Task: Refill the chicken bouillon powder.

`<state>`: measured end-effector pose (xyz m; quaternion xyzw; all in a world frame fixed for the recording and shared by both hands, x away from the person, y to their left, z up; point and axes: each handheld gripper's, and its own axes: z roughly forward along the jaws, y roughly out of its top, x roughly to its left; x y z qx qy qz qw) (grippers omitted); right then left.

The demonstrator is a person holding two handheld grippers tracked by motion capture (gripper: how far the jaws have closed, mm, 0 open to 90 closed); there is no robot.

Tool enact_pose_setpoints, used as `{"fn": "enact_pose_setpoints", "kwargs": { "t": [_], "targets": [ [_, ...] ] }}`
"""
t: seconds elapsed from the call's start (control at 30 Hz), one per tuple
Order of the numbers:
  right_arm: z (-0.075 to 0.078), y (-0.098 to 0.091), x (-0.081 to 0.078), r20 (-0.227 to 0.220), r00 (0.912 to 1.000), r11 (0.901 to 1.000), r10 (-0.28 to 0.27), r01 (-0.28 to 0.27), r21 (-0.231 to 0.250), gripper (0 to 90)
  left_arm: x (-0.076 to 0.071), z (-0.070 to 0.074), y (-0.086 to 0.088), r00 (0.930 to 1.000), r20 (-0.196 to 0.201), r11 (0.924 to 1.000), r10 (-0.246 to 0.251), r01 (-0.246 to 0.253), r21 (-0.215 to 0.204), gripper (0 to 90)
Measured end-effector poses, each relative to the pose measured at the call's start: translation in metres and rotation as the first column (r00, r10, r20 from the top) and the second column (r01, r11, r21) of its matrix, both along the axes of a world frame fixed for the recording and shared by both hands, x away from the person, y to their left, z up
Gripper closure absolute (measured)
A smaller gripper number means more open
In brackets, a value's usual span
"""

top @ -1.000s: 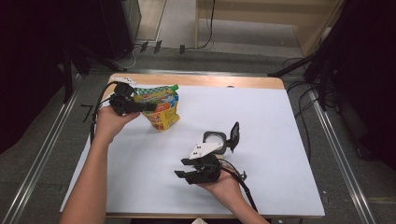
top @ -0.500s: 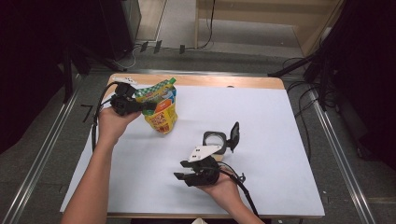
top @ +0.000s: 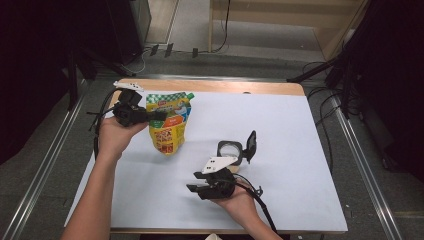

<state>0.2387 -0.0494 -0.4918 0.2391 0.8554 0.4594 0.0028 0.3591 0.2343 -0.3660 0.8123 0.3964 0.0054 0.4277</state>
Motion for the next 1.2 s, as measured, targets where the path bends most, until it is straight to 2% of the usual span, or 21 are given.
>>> {"fn": "enact_pose_setpoints", "kwargs": {
  "t": [0.1,0.4,0.53,0.63,0.8,0.97,1.07,1.2],
  "targets": [
    [-0.001,0.002,0.001,-0.009,0.9999,1.0000,-0.006,0.006,0.005,50.1,-0.007,0.004,-0.001,1.0000,-0.004,1.0000,-0.007,0.007,-0.003,90.0],
    [-0.004,0.009,0.004,-0.001,1.0000,0.9997,-0.007,0.007,-0.023,51.0,-0.025,0.015,-0.006,0.9998,-0.013,0.9997,-0.014,0.014,-0.019,90.0],
    [-0.006,0.015,0.007,0.000,0.9999,0.9993,-0.017,0.017,-0.033,51.7,-0.032,0.021,-0.010,0.9997,-0.010,0.9997,-0.023,0.023,-0.010,90.0],
    [-0.007,0.017,0.007,-0.008,0.9997,0.9990,-0.024,0.024,-0.039,51.8,-0.038,0.025,-0.008,0.9998,-0.009,0.9995,-0.020,0.020,-0.026,90.0],
    [-0.009,0.024,0.011,-0.009,0.9989,0.9984,-0.046,0.045,-0.034,54.0,-0.049,0.031,-0.010,0.9994,-0.010,0.9995,-0.032,0.032,-0.007,90.0],
    [-0.008,0.035,0.016,-0.008,0.9974,0.9971,-0.072,0.072,-0.026,55.6,-0.055,0.032,-0.012,0.9985,-0.029,0.9987,-0.047,0.046,-0.021,90.0],
    [-0.010,0.044,0.018,0.004,0.9949,0.9939,-0.101,0.101,-0.043,56.8,-0.060,0.032,-0.014,0.9977,-0.036,0.9982,-0.057,0.056,-0.020,90.0],
    [-0.014,0.048,0.021,0.015,0.9917,0.9907,-0.127,0.128,-0.046,58.1,-0.062,0.033,-0.015,0.9966,-0.046,0.9974,-0.069,0.068,-0.024,90.0]
  ]
}}
